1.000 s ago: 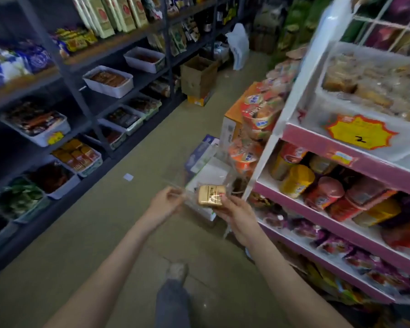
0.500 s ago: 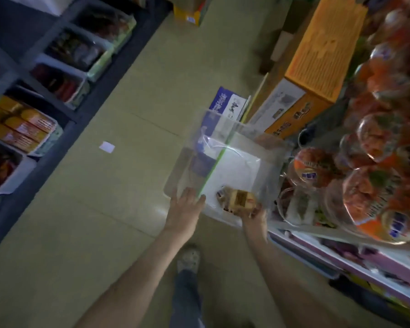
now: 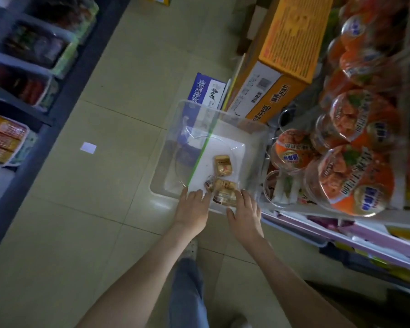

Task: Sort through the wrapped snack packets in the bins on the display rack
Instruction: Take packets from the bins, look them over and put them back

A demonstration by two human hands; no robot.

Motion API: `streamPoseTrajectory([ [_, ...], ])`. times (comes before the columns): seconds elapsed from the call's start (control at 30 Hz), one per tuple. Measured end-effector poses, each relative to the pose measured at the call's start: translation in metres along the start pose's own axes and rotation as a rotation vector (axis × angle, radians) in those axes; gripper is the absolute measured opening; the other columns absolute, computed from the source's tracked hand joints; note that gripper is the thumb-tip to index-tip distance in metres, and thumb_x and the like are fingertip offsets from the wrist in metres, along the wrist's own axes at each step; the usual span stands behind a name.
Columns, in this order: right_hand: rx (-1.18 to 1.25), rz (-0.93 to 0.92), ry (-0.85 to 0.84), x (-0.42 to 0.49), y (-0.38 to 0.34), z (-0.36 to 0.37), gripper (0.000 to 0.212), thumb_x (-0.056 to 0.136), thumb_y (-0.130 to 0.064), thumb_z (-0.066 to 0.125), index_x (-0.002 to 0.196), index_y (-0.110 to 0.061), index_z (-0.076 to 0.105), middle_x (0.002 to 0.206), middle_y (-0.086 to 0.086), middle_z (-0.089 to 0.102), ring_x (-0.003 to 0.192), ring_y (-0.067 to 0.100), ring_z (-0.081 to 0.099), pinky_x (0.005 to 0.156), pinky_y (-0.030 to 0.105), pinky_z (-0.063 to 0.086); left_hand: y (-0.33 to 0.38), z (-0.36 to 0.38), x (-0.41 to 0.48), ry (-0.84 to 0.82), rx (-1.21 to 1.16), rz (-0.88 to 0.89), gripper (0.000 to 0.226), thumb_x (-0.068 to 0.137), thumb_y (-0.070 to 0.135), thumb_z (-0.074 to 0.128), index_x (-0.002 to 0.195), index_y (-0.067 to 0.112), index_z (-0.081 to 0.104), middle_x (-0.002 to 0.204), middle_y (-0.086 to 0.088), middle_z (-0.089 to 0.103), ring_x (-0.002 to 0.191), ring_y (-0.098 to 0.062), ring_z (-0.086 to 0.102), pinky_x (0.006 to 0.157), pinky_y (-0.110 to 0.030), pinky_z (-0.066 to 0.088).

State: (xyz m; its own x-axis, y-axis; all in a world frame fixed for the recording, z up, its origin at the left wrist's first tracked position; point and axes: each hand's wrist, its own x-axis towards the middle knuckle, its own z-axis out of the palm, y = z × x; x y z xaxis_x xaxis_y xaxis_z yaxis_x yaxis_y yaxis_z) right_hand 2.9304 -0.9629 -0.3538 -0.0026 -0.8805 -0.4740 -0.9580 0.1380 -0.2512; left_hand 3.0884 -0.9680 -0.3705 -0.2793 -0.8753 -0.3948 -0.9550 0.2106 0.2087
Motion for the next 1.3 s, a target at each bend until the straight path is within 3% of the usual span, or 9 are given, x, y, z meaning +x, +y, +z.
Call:
streamPoseTrajectory([
  [0.2,0.127,-0.081,0.125,-0.040,-0.005,-0.044,0.054,0.095,-0.021,0.048,0.145,-0.013,0.030,0.149,0.006,0.031,0.137,0.025,0.026,0.113,0.042,0.021,0.040,-0.042,-0.039,0.182,-0.124,0.005,0.057,0.096,0.032,0.045,0.148,0.013,0.030,0.136,-0.007,0.049,0.125,-0.026,0.046,0.115,-0.041,0.021],
  [0.33,0.221,-0.193,0.243,-0.089,0.002,-0.087,0.053,0.096,-0.020,0.048,0.146,-0.011,0.031,0.149,0.006,0.032,0.136,0.024,0.026,0.114,0.038,0.020,0.084,-0.084,-0.080,0.362,-0.246,0.070,0.037,0.085,0.022,0.056,0.119,0.006,0.057,0.108,-0.013,0.063,0.096,-0.033,0.061,0.085,-0.040,0.046],
  [0.43,0.294,-0.324,0.385,-0.137,0.023,-0.122,0.048,0.095,-0.015,0.051,0.140,-0.005,0.040,0.141,0.011,0.043,0.130,0.027,0.036,0.112,0.033,0.024,0.133,-0.117,-0.115,0.463,-0.289,0.105,0.038,0.082,0.027,0.042,0.105,0.004,0.061,0.094,-0.015,0.066,0.082,-0.036,0.064,0.068,-0.042,0.055],
  [0.57,0.355,-0.474,0.603,-0.208,0.073,-0.171,0.038,0.091,-0.010,0.051,0.128,0.000,0.052,0.123,0.015,0.055,0.114,0.029,0.047,0.102,0.031,0.033,0.216,-0.157,-0.163,0.614,-0.281,0.151,0.046,0.085,0.031,0.037,0.114,0.004,0.060,0.103,-0.017,0.066,0.091,-0.037,0.064,0.072,-0.046,0.056],
  [0.67,0.371,-0.543,0.737,-0.256,0.111,-0.217,0.032,0.092,-0.009,0.049,0.123,-0.001,0.055,0.117,0.015,0.057,0.110,0.023,0.046,0.097,0.032,0.038,0.285,-0.189,-0.195,0.712,-0.288,0.252,0.035,0.090,0.019,0.050,0.122,0.006,0.057,0.109,-0.014,0.064,0.094,-0.035,0.063,0.074,-0.041,0.051],
  [0.77,0.334,-0.571,0.879,-0.287,0.140,-0.260,0.029,0.092,-0.013,0.044,0.114,0.001,0.058,0.108,0.018,0.059,0.101,0.031,0.052,0.091,0.031,0.037,0.339,-0.221,-0.210,0.772,-0.293,0.299,0.038,0.090,0.010,0.052,0.127,0.003,0.054,0.119,-0.016,0.060,0.106,-0.033,0.058,0.084,-0.039,0.047],
  [1.0,0.311,-0.625,1.070,-0.302,0.174,-0.361,0.030,0.090,-0.001,0.045,0.117,0.003,0.056,0.108,0.018,0.059,0.102,0.031,0.051,0.093,0.032,0.035,0.417,-0.302,-0.205,0.981,-0.237,0.370,0.037,0.091,0.012,0.058,0.127,0.002,0.055,0.110,-0.019,0.063,0.094,-0.038,0.062,0.066,-0.041,0.046],
  [1.2,0.322,-0.624,1.096,-0.268,0.201,-0.439,0.033,0.092,-0.007,0.046,0.123,-0.003,0.056,0.112,0.012,0.058,0.104,0.027,0.054,0.089,0.029,0.043,0.435,-0.350,-0.147,1.061,-0.081,0.438,0.031,0.085,0.007,0.066,0.113,-0.002,0.060,0.093,-0.015,0.066,0.082,-0.031,0.065,0.062,-0.038,0.054],
  [1.3,0.219,-0.532,0.976,-0.239,0.214,-0.475,0.028,0.094,-0.005,0.051,0.121,-0.003,0.058,0.114,0.015,0.059,0.108,0.030,0.053,0.087,0.026,0.038,0.436,-0.364,-0.120,1.047,0.030,0.393,0.023,0.084,0.014,0.062,0.103,0.001,0.064,0.086,-0.012,0.065,0.079,-0.029,0.064,0.067,-0.038,0.052],
])
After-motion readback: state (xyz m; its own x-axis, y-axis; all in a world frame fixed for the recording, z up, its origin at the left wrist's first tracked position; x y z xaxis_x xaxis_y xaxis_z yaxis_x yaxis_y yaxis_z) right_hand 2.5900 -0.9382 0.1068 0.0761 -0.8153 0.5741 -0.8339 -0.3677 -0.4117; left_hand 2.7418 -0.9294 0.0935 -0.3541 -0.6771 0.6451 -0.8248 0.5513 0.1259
